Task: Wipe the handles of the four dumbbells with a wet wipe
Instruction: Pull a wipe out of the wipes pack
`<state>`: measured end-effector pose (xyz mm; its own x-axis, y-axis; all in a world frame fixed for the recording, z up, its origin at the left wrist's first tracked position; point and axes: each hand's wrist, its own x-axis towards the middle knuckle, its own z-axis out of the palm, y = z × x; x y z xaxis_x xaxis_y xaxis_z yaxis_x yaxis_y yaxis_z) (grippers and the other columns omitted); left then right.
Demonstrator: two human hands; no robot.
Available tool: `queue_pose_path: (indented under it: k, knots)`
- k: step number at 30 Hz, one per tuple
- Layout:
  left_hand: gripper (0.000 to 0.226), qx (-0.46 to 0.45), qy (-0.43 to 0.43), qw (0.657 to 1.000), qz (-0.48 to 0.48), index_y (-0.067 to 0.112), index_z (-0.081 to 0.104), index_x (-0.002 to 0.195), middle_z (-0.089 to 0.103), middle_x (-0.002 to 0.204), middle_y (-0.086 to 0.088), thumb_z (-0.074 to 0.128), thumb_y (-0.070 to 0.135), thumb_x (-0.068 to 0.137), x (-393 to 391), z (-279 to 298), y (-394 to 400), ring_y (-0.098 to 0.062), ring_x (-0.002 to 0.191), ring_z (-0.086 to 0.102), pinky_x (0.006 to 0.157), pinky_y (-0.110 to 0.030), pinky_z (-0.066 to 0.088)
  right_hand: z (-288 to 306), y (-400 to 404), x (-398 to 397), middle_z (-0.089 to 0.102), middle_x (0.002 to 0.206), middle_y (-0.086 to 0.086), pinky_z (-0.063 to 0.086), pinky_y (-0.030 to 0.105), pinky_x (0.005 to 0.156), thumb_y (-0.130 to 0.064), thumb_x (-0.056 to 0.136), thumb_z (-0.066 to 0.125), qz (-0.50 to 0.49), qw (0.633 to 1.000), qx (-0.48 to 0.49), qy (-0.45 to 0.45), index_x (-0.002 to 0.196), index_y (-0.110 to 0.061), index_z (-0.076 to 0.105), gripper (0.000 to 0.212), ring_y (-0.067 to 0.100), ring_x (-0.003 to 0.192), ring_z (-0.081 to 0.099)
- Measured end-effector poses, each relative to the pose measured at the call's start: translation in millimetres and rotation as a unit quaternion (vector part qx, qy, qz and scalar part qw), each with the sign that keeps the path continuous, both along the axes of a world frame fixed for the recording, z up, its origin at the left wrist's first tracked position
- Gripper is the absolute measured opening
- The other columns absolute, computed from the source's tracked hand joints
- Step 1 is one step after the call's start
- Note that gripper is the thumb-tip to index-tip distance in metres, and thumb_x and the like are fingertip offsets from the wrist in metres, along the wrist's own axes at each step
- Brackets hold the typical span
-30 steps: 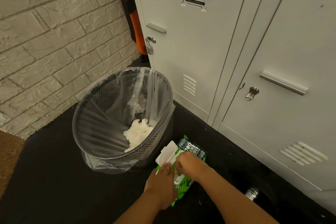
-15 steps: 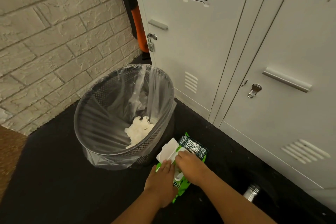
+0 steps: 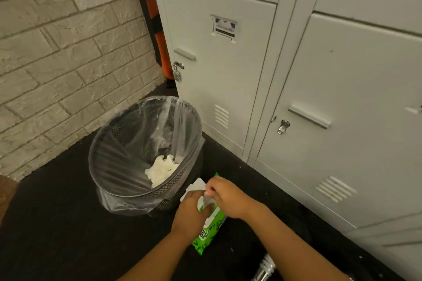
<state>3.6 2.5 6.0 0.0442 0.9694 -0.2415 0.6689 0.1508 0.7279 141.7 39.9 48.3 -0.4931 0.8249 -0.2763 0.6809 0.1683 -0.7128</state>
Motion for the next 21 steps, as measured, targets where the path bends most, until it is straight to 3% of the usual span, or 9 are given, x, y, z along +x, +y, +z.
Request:
queue_pose_path:
  k: [3,5,7,9,11,14,16,18,21]
  knots:
    - [0.017,0.023,-0.038,0.999,0.007,0.016,0.062,0.099,0.055,0.090,0.006,0.069,0.025,0.086,4,27,0,-0.010,0.088,0.052,0.075,-0.022,0.036,32,-9,8,0.044,0.094,0.000,0.039,0.026,0.082,-0.012,0.096,0.044,-0.052,0.997,0.025,0.057,0.080,-0.023,0.044,0.020,0.013,0.087,0.046]
    - [0.031,0.011,-0.098,0.995,0.020,0.010,0.061,0.084,0.057,0.080,0.002,0.068,0.039,0.081,5,45,-1,-0.013,0.080,0.055,0.071,-0.028,0.041,60,-12,13,0.051,0.098,0.003,0.043,0.028,0.086,-0.013,0.097,0.043,-0.092,0.990,0.038,0.100,0.079,-0.026,0.043,0.022,0.016,0.093,0.053]
    - [0.038,-0.014,-0.164,0.986,0.015,0.006,0.063,0.087,0.062,0.081,-0.003,0.068,0.043,0.081,7,68,-1,-0.016,0.079,0.059,0.074,-0.034,0.046,89,-17,20,0.056,0.098,0.003,0.045,0.032,0.089,-0.017,0.099,0.040,-0.134,0.981,0.039,0.135,0.075,-0.033,0.039,0.029,0.016,0.097,0.056]
    - [0.016,-0.047,-0.219,0.975,0.004,0.016,0.066,0.095,0.070,0.093,-0.006,0.066,0.030,0.088,13,95,-2,-0.018,0.088,0.065,0.083,-0.037,0.050,116,-21,26,0.052,0.085,-0.002,0.047,0.040,0.084,-0.022,0.101,0.036,-0.169,0.974,0.041,0.144,0.075,-0.032,0.036,0.028,0.017,0.085,0.055]
    - [0.013,-0.075,-0.272,0.959,-0.003,0.018,0.067,0.099,0.071,0.099,-0.008,0.062,0.026,0.091,19,118,-6,-0.021,0.092,0.066,0.087,-0.037,0.051,140,-27,34,0.052,0.087,0.004,0.050,0.050,0.087,-0.024,0.101,0.035,-0.223,0.959,0.035,0.173,0.077,-0.030,0.037,0.025,0.029,0.088,0.057]
    - [0.017,-0.111,-0.303,0.947,-0.004,0.016,0.064,0.087,0.067,0.082,-0.005,0.066,0.033,0.087,24,140,-19,-0.021,0.081,0.060,0.077,-0.037,0.046,165,-43,45,0.052,0.102,0.012,0.053,0.050,0.089,-0.021,0.102,0.034,-0.300,0.922,-0.003,0.244,0.089,-0.019,0.043,0.016,0.029,0.099,0.057]
    - [0.023,-0.131,-0.285,0.949,-0.030,0.017,0.064,0.082,0.063,0.073,0.003,0.068,0.040,0.084,29,145,-33,-0.017,0.077,0.056,0.075,-0.033,0.043,172,-54,54,0.052,0.108,0.013,0.050,0.050,0.093,-0.022,0.101,0.034,-0.336,0.912,-0.014,0.233,0.099,-0.014,0.044,0.012,0.028,0.101,0.055]
    - [0.020,-0.166,-0.287,0.942,-0.062,0.017,0.067,0.087,0.068,0.080,0.007,0.060,0.034,0.091,35,149,-47,-0.015,0.083,0.061,0.079,-0.029,0.047,177,-66,66,0.052,0.110,0.014,0.046,0.047,0.097,-0.021,0.101,0.034,-0.382,0.896,-0.011,0.226,0.102,-0.014,0.043,0.012,0.024,0.097,0.051]
    - [0.031,-0.248,-0.333,0.909,-0.033,0.010,0.065,0.113,0.070,0.111,-0.010,0.054,0.033,0.094,46,148,-64,-0.028,0.106,0.064,0.095,-0.044,0.050,184,-91,85,0.050,0.116,0.014,0.046,0.043,0.097,-0.020,0.101,0.036,-0.427,0.869,-0.035,0.250,0.107,-0.021,0.037,0.006,0.023,0.100,0.050]
